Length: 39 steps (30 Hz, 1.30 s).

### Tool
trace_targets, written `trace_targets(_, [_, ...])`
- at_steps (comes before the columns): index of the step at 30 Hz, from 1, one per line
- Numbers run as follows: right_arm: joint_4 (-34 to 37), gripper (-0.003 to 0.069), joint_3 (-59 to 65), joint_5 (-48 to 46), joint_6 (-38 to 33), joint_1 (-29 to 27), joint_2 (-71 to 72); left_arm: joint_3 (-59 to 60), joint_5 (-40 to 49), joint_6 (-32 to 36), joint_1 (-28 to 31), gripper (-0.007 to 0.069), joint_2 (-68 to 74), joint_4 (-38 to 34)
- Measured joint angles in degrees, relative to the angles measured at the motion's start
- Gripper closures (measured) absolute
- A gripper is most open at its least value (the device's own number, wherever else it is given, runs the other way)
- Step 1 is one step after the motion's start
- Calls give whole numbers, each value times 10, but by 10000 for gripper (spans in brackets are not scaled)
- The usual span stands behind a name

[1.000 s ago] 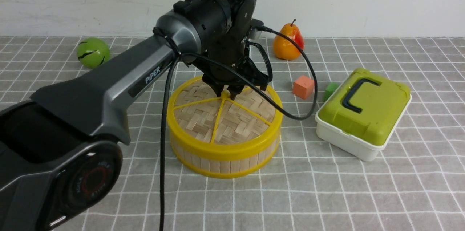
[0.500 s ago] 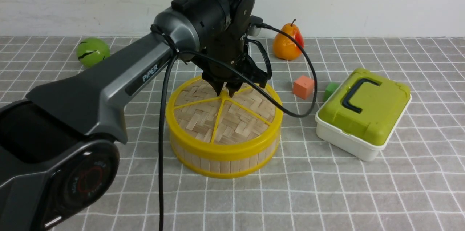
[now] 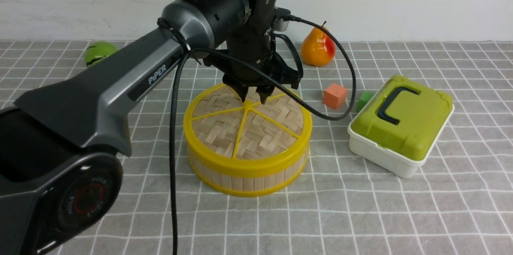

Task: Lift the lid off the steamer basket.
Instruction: Use the left arm to lift the lid of the steamer, then use the left arm to place the steamer lid on the table

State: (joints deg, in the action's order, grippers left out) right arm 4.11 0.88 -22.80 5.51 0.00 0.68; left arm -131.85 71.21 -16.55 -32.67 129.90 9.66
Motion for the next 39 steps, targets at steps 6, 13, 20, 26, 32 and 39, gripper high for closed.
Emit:
trace_targets(6, [0,418,0,0,0,0,0,1,0,-5,0,332,1,10])
trace_targets(13, [0,418,0,0,0,0,0,22,0,-21,0,340,8,11])
trace_targets(20, [0,418,0,0,0,0,0,23,-1,-26,0,463,9,26])
trace_targets(26, [0,418,0,0,0,0,0,23,-1,-26,-1,517,9,27])
trace_targets(32, [0,418,0,0,0,0,0,13,0,-25,-1,517,-3,24])
trace_targets(39, [0,418,0,0,0,0,0,-17,0,10,18,517,-126,52])
